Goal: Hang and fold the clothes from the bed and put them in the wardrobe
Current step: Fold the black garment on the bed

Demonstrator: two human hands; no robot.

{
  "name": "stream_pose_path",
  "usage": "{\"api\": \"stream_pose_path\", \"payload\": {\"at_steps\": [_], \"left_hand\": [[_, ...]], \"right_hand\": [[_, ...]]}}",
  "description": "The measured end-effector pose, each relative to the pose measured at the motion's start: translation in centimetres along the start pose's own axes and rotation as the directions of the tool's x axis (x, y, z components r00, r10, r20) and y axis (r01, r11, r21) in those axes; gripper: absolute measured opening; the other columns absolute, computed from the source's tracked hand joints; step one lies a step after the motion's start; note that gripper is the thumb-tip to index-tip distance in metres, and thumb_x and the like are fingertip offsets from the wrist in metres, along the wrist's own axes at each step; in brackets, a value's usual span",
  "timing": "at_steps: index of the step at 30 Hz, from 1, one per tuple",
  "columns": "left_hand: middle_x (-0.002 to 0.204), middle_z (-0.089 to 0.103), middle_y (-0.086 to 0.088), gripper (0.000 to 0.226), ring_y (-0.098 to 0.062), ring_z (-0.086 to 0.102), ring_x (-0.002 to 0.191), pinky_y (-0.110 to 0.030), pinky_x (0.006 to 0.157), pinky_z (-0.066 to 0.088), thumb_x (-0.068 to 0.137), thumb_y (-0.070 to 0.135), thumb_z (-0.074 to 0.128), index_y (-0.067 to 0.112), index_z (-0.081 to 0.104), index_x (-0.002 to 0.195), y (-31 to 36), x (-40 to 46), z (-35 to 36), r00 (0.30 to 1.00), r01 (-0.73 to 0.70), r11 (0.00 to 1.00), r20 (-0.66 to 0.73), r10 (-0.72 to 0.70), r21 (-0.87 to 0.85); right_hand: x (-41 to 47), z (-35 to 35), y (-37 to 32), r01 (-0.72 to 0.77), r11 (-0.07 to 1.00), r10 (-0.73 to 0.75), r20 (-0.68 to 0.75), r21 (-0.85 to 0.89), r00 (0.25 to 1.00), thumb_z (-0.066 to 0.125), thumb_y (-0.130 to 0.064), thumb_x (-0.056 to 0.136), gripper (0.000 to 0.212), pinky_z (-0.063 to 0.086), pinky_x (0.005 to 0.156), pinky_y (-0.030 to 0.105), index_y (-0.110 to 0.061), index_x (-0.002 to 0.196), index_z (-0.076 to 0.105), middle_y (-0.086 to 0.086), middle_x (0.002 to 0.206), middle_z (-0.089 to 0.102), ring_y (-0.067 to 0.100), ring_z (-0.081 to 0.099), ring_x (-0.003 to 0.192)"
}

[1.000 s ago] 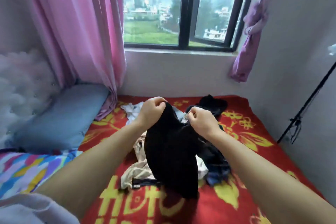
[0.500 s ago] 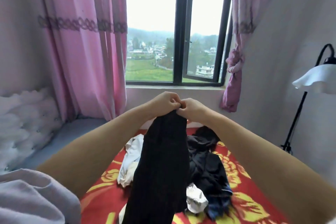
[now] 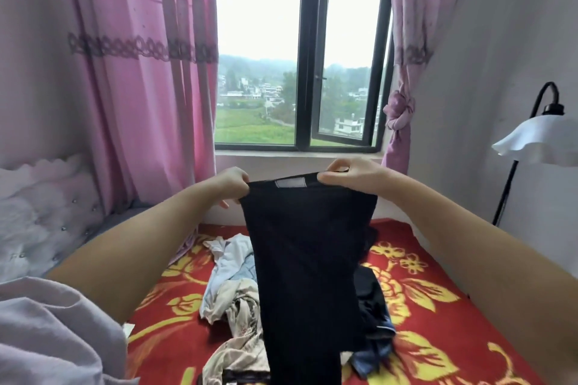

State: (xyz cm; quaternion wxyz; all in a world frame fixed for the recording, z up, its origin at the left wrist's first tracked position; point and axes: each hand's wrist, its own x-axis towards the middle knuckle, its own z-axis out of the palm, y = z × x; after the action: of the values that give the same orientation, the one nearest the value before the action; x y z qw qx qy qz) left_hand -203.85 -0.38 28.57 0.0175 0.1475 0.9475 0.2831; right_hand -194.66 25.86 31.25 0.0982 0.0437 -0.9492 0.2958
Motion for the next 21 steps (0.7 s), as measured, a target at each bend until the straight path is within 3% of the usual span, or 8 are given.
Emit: {"api": "stream_pose_path", "payload": {"at_steps": [2, 4, 8, 10, 12, 16, 19, 21], "left_hand": [[0.085, 0.059, -0.011, 0.021, -0.026, 0.058, 0.084, -0.035, 0.063, 0.054, 0.083, -0.003, 0.043, 0.007, 0.061, 0.085, -1.1, 0.0, -0.6, 0.999, 0.027, 0.999, -0.046, -0.028, -0.017], [0.077, 0.055, -0.009, 0.021, -0.026, 0.055, 0.079, -0.031, 0.063, 0.049, 0.084, -0.002, 0.045, 0.007, 0.062, 0.078, -2.3, 0.2, -1.0, 0.994, 0.034, 0.997, -0.105, -0.041, -0.065], [0.047, 0.047, 0.001, 0.03, -0.02, 0.043, 0.053, -0.018, 0.049, 0.037, 0.08, -0.008, 0.044, 0.008, 0.055, 0.056, -2.6, 0.4, -1.5, 0.984, -0.056, 0.978, -0.174, 0.021, -0.201], [0.041, 0.051, 0.008, 0.033, -0.014, 0.048, 0.047, -0.014, 0.043, 0.038, 0.081, -0.006, 0.044, 0.01, 0.06, 0.056, -2.3, 0.1, -1.9, 0.985, -0.104, 0.953, -0.159, 0.06, -0.284], [0.053, 0.064, 0.003, 0.032, -0.012, 0.06, 0.051, -0.019, 0.048, 0.048, 0.081, -0.003, 0.045, 0.011, 0.069, 0.065, -1.9, -0.2, -2.3, 0.986, -0.144, 0.916, -0.134, 0.1, -0.374], [0.079, 0.072, -0.006, 0.025, -0.017, 0.067, 0.072, -0.031, 0.072, 0.056, 0.086, 0.008, 0.048, 0.01, 0.073, 0.083, -1.1, -0.2, -2.6, 0.984, -0.166, 0.859, -0.133, 0.116, -0.485], [0.083, 0.066, -0.014, 0.021, -0.024, 0.064, 0.074, -0.036, 0.076, 0.053, 0.089, 0.022, 0.052, 0.007, 0.066, 0.087, -1.2, -0.2, -3.2, 0.987, -0.159, 0.851, -0.1, 0.125, -0.5], [0.086, 0.069, -0.014, 0.029, -0.021, 0.068, 0.074, -0.033, 0.072, 0.056, 0.09, 0.034, 0.058, 0.006, 0.067, 0.089, -1.8, -0.4, -3.9, 0.988, -0.139, 0.836, -0.014, 0.155, -0.531]], "right_hand": [[-0.4, -0.8, 0.5, 0.012, 0.976, 0.003, 0.067, -0.218, 0.998, 0.065, -0.038, 0.085, 0.04, 0.037, 0.08, 0.019, -0.02, 0.119, 0.059, -0.013, 0.108, 0.055, 0.006, 0.051, 0.098], [-0.7, -1.8, 1.5, -0.023, 0.95, 0.031, 0.023, -0.312, 0.999, 0.062, -0.023, 0.085, 0.036, 0.038, 0.082, 0.023, -0.014, 0.12, 0.06, -0.002, 0.113, 0.059, 0.013, 0.052, 0.099], [-1.3, -3.6, 3.8, -0.19, 0.924, 0.183, -0.053, -0.333, 0.982, 0.054, -0.014, 0.084, 0.015, 0.048, 0.068, 0.03, -0.006, 0.087, 0.067, 0.013, 0.089, 0.065, 0.023, 0.058, 0.078], [-1.8, -4.0, 4.9, -0.301, 0.926, 0.286, -0.097, -0.226, 0.953, 0.048, -0.009, 0.081, 0.016, 0.048, 0.059, 0.028, -0.006, 0.073, 0.061, 0.011, 0.075, 0.058, 0.023, 0.054, 0.068], [-1.9, -4.3, 6.0, -0.338, 0.939, 0.331, -0.108, -0.064, 0.938, 0.042, -0.003, 0.078, 0.016, 0.043, 0.061, 0.031, -0.003, 0.071, 0.056, 0.01, 0.071, 0.05, 0.024, 0.047, 0.07], [-2.3, -4.0, 6.2, -0.258, 0.873, 0.297, -0.031, 0.413, 0.954, 0.035, 0.005, 0.079, 0.034, 0.044, 0.061, 0.03, -0.002, 0.095, 0.065, 0.011, 0.08, 0.059, 0.026, 0.054, 0.074], [-2.7, -4.2, 6.1, -0.223, 0.779, 0.276, -0.001, 0.586, 0.961, 0.052, -0.01, 0.084, 0.016, 0.046, 0.064, 0.031, -0.005, 0.096, 0.061, 0.013, 0.084, 0.064, 0.027, 0.06, 0.073], [-3.3, -5.3, 6.0, -0.252, 0.763, 0.189, 0.167, 0.596, 0.968, 0.072, -0.035, 0.077, 0.036, 0.054, 0.071, 0.03, -0.008, 0.1, 0.067, 0.01, 0.095, 0.073, 0.024, 0.07, 0.085]]}}
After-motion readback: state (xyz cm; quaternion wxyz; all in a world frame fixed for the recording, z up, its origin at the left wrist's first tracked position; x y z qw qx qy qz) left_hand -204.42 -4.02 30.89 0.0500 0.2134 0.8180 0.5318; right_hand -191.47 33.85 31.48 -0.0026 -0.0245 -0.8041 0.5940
